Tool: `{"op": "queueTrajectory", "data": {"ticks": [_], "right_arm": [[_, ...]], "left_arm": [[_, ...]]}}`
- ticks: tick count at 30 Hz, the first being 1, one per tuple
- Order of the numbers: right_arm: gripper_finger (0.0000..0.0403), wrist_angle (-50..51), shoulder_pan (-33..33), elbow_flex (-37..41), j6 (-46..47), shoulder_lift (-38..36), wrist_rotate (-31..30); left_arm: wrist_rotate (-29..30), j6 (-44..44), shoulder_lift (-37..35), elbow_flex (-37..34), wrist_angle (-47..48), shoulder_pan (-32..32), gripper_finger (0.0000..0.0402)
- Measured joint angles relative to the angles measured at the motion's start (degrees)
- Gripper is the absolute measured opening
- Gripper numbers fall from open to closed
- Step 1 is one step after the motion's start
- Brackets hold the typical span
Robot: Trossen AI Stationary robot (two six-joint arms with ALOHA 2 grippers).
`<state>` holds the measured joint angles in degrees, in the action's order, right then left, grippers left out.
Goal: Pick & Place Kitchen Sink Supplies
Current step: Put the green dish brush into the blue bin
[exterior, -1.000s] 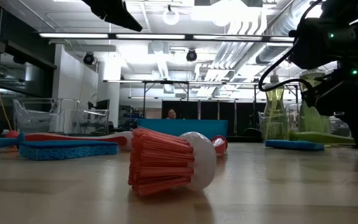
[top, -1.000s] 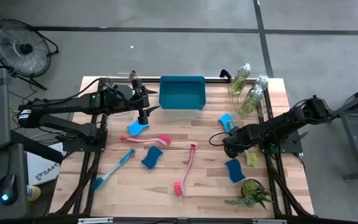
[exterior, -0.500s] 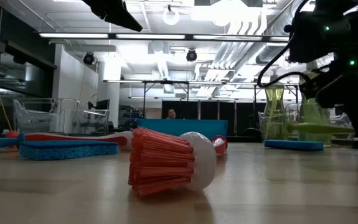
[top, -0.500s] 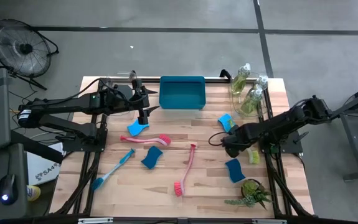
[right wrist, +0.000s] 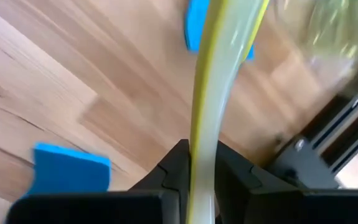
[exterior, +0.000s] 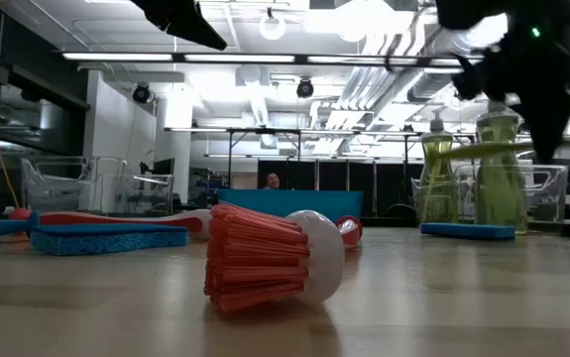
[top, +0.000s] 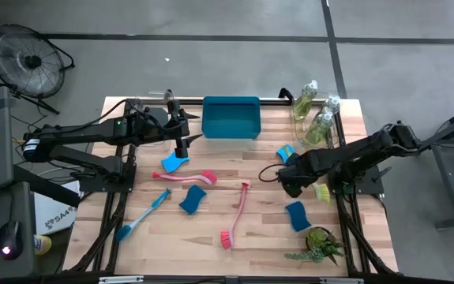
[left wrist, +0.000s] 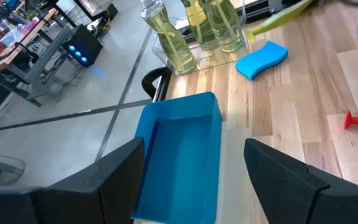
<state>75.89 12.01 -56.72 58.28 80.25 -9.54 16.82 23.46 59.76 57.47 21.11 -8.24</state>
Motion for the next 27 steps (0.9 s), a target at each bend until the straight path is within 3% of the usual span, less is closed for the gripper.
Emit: {"op": "queueTrajectory", "data": {"ticks": [9,16,22,27], "right_arm": [[0.0043,-1.4,0.0,-13.2,-8.1,0.0,-16.2],[0.0048,-14.0,0.0,-19.4,-22.0,-0.1,-27.4],[0.0039,-30.6,-0.9,-21.0,-37.3,-0.1,-29.5],[0.006,-43.9,-1.6,-21.0,-50.0,-0.1,-29.2]], "left_arm": [[-2.9,-1.5,0.5,0.0,-1.5,0.0,0.0269],[-8.9,-2.4,2.5,0.0,-9.9,0.0,0.0269],[-15.6,-4.2,5.4,-0.1,-21.8,0.0,0.0269],[-23.9,-10.0,8.6,0.0,-34.3,0.0,0.0269]]}}
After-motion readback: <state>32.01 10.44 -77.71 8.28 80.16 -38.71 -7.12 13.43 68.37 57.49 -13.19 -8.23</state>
